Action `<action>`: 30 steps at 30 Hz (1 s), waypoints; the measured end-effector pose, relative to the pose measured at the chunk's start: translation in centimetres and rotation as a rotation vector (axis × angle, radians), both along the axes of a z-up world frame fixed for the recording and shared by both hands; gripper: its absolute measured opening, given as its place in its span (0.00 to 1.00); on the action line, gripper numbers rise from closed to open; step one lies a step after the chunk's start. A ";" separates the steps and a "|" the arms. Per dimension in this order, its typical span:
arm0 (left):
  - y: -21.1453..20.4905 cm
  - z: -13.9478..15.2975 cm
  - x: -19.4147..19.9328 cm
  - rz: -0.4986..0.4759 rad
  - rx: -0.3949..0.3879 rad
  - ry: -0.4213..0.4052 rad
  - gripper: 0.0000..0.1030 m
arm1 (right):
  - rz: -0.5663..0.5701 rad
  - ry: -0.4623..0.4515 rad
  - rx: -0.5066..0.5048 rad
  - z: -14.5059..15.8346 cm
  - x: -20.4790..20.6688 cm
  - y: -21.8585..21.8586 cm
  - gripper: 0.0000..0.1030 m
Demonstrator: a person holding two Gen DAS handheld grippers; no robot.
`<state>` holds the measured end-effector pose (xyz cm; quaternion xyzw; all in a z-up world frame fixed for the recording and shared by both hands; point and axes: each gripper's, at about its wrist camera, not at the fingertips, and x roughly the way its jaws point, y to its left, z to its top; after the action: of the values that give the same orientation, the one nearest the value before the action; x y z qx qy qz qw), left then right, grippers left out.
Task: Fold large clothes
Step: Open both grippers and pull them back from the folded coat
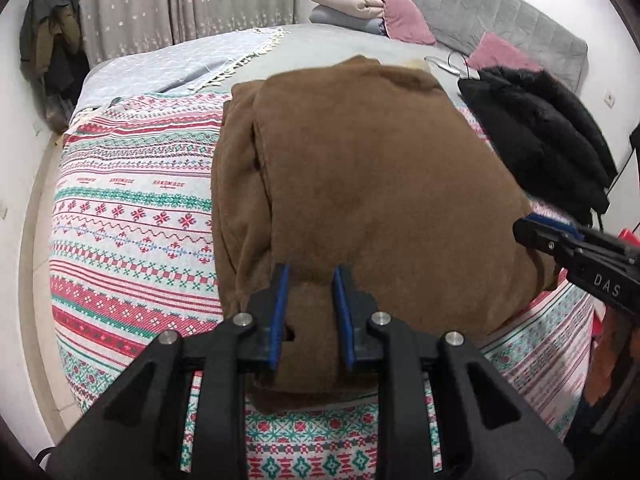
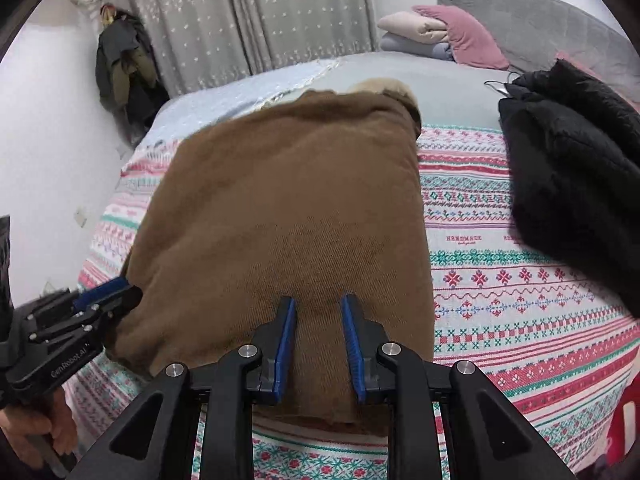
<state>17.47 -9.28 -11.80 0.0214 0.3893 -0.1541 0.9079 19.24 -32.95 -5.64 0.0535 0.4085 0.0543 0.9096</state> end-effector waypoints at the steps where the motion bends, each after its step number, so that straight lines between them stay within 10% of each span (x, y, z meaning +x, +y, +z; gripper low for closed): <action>1: 0.2 0.2 -0.1 0.009 -0.012 0.003 0.24 | -0.015 -0.008 0.022 0.2 -0.4 -0.3 0.25; 4: 0.6 1.7 -1.8 0.040 -0.023 -0.016 0.29 | -0.037 -0.020 0.043 1.5 -1.8 -0.4 0.31; 11: 0.6 5.4 -8.9 0.097 0.036 -0.177 0.74 | 0.020 -0.156 -0.045 5.1 -8.0 2.2 0.63; 30: 1.8 8.7 -17.3 0.130 -0.031 -0.235 0.83 | 0.006 -0.272 0.050 8.1 -16.6 3.0 0.85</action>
<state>0.18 -7.52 -3.07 0.0000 0.2783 -0.0973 0.9555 2.69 -29.96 2.47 0.0671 0.2803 0.0737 0.9547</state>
